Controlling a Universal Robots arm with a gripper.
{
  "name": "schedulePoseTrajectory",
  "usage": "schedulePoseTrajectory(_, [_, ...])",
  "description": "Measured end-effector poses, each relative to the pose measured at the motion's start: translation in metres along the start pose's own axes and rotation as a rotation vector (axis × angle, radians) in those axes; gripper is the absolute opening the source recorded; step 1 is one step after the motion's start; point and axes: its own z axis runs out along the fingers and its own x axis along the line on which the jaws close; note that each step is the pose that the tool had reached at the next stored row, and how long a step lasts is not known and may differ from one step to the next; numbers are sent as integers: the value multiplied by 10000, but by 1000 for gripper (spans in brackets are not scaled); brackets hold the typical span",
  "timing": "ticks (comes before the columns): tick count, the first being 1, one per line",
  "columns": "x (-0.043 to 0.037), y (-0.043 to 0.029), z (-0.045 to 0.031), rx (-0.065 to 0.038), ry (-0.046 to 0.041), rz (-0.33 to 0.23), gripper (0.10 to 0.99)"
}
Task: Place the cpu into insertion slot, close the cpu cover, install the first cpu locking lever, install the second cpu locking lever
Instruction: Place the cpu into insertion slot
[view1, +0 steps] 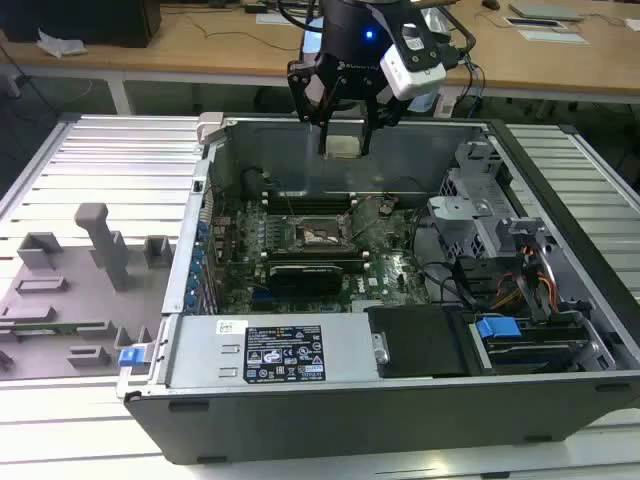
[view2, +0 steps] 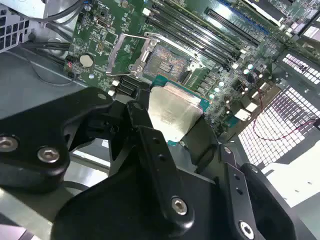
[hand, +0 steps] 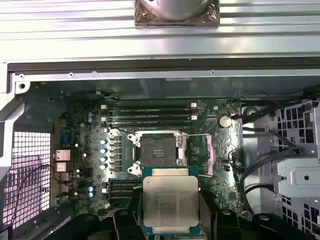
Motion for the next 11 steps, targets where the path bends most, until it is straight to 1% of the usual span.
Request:
schedulePoseTrajectory(5, [0, 0, 5, 0, 0, -1, 541])
schedulePoseTrajectory(8, [0, -6, 73, 0, 0, -2, 541])
schedulePoseTrajectory(10, [8, -7, 143, 0, 0, 0, 541])
schedulePoseTrajectory(11, [29, 1, 186, 1, 0, -1, 541])
